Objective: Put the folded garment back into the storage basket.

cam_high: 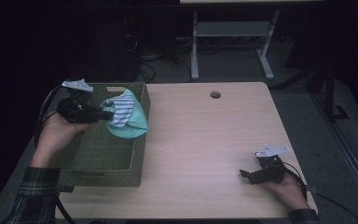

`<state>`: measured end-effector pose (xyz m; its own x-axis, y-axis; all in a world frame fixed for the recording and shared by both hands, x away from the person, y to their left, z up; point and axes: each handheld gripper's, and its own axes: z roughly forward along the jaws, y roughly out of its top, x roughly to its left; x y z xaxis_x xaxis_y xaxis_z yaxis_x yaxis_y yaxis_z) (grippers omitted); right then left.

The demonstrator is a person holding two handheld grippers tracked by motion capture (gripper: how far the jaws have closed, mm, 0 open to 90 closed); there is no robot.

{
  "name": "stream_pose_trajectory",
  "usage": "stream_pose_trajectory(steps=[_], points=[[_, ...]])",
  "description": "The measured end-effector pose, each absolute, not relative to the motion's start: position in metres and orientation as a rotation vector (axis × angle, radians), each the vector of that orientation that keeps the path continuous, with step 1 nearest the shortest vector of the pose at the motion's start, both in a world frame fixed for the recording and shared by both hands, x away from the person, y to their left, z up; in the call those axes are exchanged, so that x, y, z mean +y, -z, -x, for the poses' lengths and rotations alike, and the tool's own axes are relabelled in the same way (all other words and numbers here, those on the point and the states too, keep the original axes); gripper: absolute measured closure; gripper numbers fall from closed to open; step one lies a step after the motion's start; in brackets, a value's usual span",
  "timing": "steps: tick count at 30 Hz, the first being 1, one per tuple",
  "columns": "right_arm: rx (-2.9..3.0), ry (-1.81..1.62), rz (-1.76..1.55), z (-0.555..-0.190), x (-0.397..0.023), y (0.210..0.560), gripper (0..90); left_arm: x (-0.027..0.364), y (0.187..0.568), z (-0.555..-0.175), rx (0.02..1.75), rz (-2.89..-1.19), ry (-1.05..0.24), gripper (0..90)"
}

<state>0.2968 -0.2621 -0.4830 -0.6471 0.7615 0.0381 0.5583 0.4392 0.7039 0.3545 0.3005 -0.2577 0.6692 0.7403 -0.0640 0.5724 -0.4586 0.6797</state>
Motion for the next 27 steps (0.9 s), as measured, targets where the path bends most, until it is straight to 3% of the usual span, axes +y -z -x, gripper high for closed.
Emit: stream_pose_trajectory(steps=[15,27], points=[[2.41,-1.017,-1.137,-0.297,-0.262,0.483,3.0,0.335,0.282,-0.353,1.136,-2.16,-0.34,74.8],[2.41,-1.017,-1.138,-0.297,-0.262,0.483,3.0,0.346,0.323,-0.36,1.226,-2.144,-0.323,74.8]])
